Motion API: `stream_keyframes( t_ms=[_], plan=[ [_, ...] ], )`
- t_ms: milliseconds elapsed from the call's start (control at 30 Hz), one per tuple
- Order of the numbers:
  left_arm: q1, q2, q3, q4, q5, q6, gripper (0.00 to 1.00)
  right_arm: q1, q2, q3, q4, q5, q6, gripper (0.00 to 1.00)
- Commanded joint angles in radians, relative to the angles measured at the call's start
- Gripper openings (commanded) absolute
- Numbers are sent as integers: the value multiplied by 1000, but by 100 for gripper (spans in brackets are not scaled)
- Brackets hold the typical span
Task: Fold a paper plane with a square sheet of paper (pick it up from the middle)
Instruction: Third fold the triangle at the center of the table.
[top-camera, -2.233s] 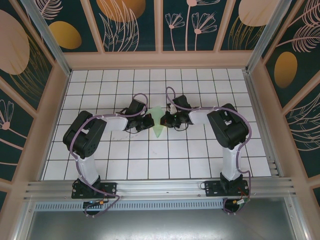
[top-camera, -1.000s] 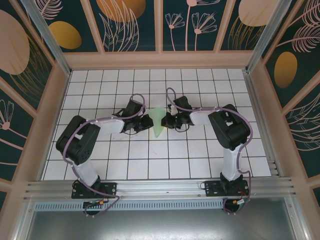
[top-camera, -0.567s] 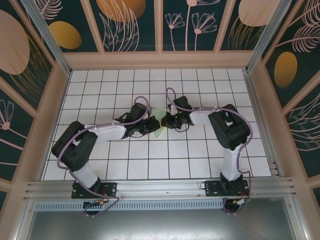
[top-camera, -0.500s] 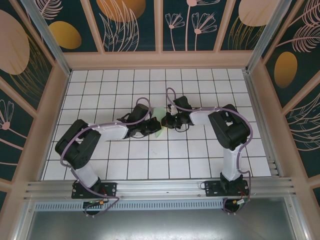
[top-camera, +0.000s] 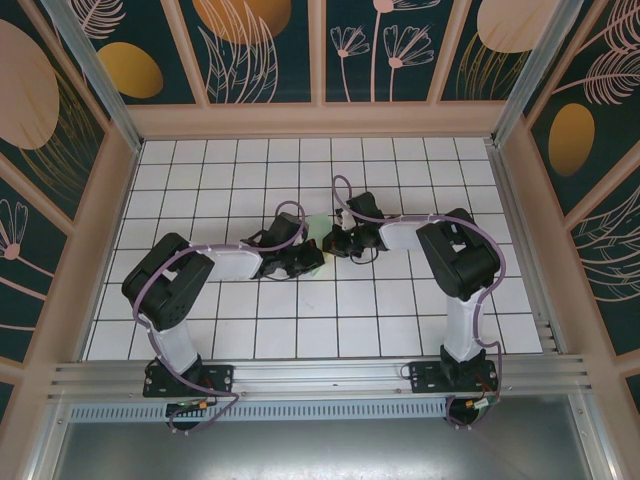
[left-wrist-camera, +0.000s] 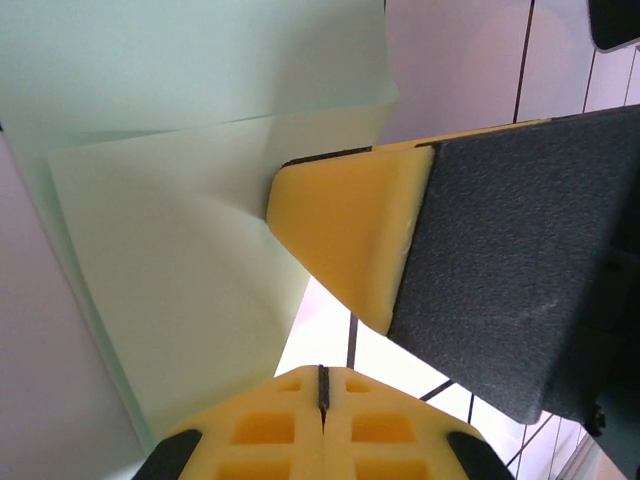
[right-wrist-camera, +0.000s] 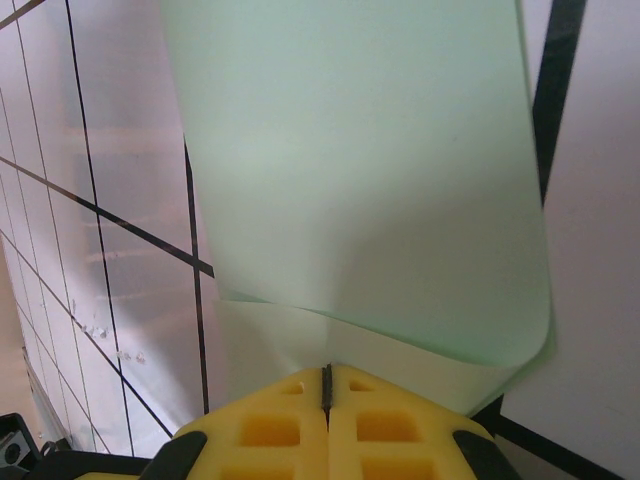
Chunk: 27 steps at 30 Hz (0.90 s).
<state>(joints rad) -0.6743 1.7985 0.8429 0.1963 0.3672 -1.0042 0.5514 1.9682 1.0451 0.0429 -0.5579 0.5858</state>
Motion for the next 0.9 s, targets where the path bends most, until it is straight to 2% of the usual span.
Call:
stream_keyframes(
  t_ms=[0,633,867],
  plan=[
    [-8,15,-26,32,22,-29,6,2,69,-24,-103,91,8,2],
    [-27,-5,-75,69,19,-60,7,1,69,-26,-109,95,8,2],
    [-28,-57,-19,-1,-69,-12,8,2,73,-26,-110,95,6,2]
  ],
)
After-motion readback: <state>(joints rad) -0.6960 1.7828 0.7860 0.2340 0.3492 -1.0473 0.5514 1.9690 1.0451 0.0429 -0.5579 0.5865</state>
